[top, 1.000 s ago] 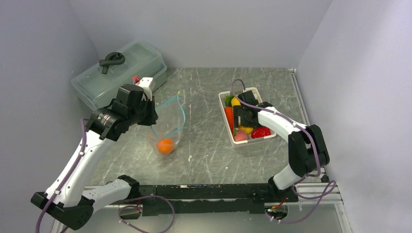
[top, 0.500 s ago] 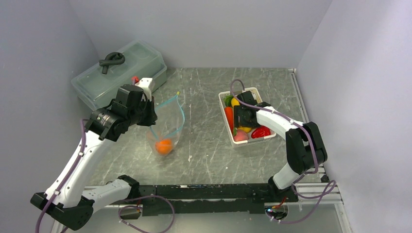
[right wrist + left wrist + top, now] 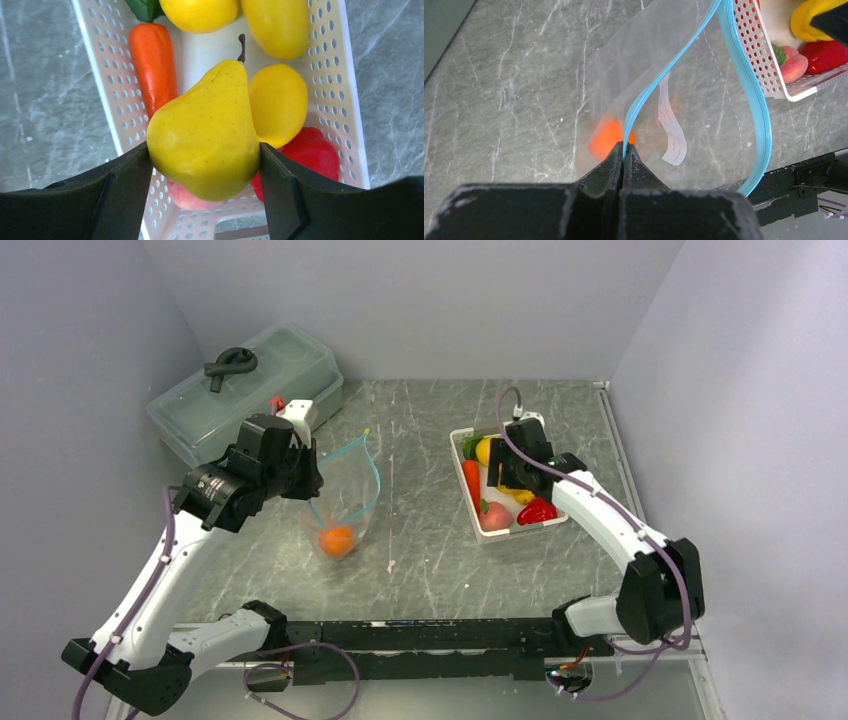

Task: Place the food in the zip-top bag and seal the zipper
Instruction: Pick up the fake fruit from the bin, then place the fake fruit in the zipper food storage bag.

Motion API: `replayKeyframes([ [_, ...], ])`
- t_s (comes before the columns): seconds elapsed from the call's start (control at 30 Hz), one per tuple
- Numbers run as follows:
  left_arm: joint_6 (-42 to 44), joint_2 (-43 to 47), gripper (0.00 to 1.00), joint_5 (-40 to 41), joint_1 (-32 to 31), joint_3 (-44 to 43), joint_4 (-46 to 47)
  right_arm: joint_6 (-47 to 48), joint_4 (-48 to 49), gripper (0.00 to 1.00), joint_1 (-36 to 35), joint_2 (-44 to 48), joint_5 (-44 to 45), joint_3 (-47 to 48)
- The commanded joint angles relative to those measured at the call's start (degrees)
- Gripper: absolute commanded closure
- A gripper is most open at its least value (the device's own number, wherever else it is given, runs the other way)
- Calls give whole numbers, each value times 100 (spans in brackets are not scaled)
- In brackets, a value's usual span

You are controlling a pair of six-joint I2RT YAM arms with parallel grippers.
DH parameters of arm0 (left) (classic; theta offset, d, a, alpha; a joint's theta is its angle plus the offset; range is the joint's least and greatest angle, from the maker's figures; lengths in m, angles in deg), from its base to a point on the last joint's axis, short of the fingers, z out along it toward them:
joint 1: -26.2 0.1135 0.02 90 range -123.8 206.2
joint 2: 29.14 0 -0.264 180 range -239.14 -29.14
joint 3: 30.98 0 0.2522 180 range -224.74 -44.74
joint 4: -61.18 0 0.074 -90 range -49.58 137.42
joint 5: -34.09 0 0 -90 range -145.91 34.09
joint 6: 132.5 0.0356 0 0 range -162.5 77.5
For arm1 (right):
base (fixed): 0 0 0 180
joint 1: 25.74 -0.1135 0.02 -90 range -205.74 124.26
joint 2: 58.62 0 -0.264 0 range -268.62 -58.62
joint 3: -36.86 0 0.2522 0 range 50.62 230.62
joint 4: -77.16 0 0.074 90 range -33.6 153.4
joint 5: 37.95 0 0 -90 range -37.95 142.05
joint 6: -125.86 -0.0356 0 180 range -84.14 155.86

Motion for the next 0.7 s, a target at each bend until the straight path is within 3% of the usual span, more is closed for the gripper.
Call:
replayKeyframes([
  [0.0, 11, 88, 100, -32, -18, -182, 146, 101, 157, 66, 23, 468, -221, 220],
  [0.67, 49, 44, 100, -74, -18, -163, 229, 781, 1725, 69, -215, 1881, -3650, 86],
])
